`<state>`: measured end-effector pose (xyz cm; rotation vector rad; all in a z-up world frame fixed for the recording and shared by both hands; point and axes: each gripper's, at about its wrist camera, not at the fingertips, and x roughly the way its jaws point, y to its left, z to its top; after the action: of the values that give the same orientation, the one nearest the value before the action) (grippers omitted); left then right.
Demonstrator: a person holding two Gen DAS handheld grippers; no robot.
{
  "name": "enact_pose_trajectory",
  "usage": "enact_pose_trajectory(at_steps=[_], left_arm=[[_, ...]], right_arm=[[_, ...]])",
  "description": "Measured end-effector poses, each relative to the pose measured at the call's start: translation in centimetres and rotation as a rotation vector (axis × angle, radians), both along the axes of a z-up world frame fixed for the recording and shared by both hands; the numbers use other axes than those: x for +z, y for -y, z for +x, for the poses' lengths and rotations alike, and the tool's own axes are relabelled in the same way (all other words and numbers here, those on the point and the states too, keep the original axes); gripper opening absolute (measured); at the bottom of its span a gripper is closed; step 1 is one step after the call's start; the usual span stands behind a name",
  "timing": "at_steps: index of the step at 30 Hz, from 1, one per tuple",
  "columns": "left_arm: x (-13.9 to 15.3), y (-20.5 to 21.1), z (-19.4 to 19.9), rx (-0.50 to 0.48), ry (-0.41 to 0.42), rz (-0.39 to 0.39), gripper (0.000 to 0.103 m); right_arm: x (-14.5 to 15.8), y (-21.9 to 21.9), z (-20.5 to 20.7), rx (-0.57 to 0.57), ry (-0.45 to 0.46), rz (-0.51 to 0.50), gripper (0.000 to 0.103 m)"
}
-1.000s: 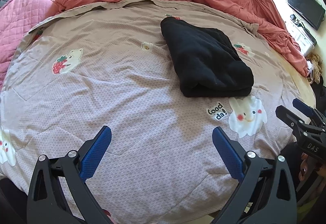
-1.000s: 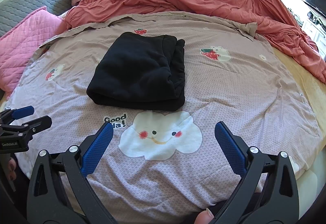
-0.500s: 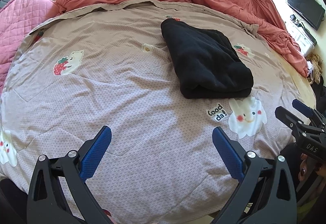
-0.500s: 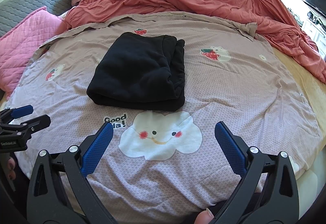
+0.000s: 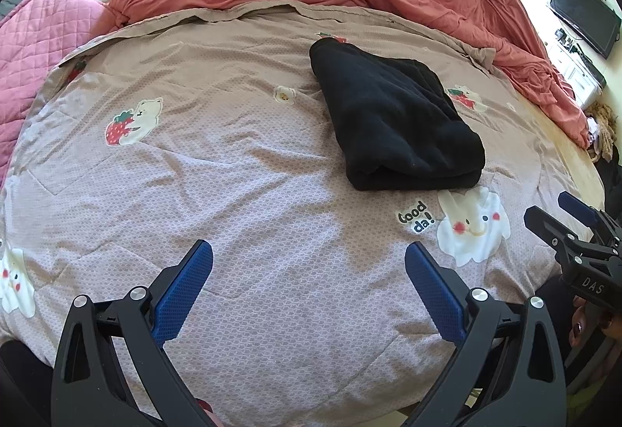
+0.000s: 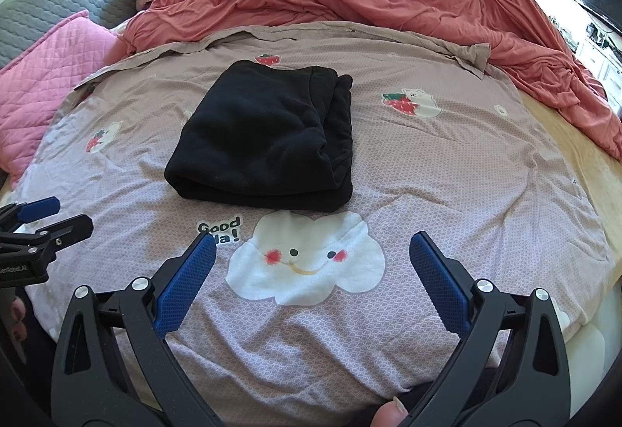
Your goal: Fold small clothes
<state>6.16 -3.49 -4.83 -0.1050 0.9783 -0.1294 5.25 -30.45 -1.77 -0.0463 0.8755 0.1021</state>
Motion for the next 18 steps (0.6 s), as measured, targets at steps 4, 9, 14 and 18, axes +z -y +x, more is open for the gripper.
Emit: enact_pose_trajectory(at_steps=[4, 9, 14, 18], left_arm=[[0.08, 0.00, -0.03, 0.002, 0.003, 0.001, 0.099], [0.16, -0.11, -0.04, 0.007, 0.004, 0.001, 0.099], [0.28, -0.05, -0.04, 0.006, 0.010, 0.006, 0.099], [0.32, -0.01, -0.05, 0.006, 0.010, 0.008, 0.099]], right_arm=[[0.06, -0.03, 0.06, 0.000, 0.000, -0.001, 0.094], [0.04, -0.05, 0.03, 0.000, 0.000, 0.000, 0.094], [0.05, -0.02, 0.04, 0.000, 0.000, 0.000, 0.094], [0.06, 0.01, 0.05, 0.001, 0.000, 0.000, 0.094]])
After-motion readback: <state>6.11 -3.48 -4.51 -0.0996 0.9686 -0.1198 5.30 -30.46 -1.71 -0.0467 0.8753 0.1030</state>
